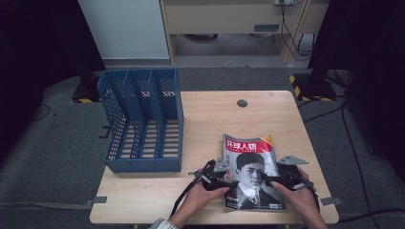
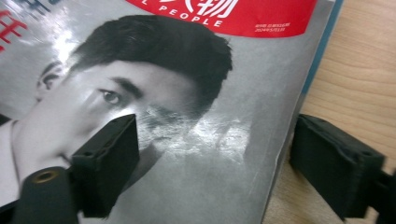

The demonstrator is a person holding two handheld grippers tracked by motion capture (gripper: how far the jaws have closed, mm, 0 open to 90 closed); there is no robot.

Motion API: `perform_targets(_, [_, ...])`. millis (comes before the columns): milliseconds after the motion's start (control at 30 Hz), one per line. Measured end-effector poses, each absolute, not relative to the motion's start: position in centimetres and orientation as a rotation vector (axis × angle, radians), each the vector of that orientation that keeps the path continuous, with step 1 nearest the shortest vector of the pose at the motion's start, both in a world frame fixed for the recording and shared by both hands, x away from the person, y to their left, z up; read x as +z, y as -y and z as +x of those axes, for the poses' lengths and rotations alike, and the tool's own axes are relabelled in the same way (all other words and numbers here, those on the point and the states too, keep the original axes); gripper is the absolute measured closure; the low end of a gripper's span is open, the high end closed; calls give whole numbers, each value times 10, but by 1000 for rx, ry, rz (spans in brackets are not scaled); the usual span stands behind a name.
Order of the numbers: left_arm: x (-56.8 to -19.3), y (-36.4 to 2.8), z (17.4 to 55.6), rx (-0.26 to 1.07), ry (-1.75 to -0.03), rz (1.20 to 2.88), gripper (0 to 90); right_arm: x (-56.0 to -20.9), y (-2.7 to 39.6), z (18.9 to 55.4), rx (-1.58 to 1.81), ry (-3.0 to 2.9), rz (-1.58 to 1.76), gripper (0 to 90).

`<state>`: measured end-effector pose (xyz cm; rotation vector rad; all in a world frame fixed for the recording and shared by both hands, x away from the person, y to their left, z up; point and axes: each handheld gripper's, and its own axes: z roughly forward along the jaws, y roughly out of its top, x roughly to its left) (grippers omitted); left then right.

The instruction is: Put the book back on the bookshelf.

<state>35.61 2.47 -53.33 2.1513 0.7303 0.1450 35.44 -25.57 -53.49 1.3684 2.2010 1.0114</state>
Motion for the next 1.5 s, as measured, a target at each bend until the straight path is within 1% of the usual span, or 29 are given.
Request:
perform_targets(67, [-533, -26, 357, 134, -733, 2149, 385, -534, 258, 354, 1014, -2191, 1373, 262])
perform_targets(100, [-532, -26, 357, 131, -732, 2149, 396, -535, 259, 353, 1023, -2175, 1375, 278])
perform_targets(167, [-531, -27, 357, 123, -730, 2148, 412, -534, 258, 353, 1018, -2178, 1370, 290])
perform_targets(233, [-531, -28, 358, 115, -726, 2146, 419, -534, 256, 352, 1015, -2178, 1353, 327])
perform_targets(367, [-530, -28, 359, 93, -717, 2142, 403, -534, 252, 352, 1024, -2197, 1327, 355])
perform_targets(700, [-523, -32, 362, 81, -715, 2124, 400, -534, 253, 350, 1046, -2212, 1321, 405])
perform_targets(800, [-519, -32, 365, 74, -709, 2125, 362, -534, 252, 349, 1056, -2210, 1313, 431])
perform_targets(933, [-517, -32, 374, 65, -722, 2111, 334, -534, 251, 347, 1058, -2213, 1307, 458])
perform_targets(1100, [-515, -34, 385, 60, -736, 2102, 333, -534, 254, 349, 1078, -2218, 1312, 472])
perform_targets(1200, [-513, -32, 391, 75, -750, 2105, 314, -535, 254, 349, 1085, -2219, 1308, 475])
perform_targets(1500, [-505, -28, 404, 87, -773, 2111, 314, -535, 251, 347, 1090, -2235, 1265, 492])
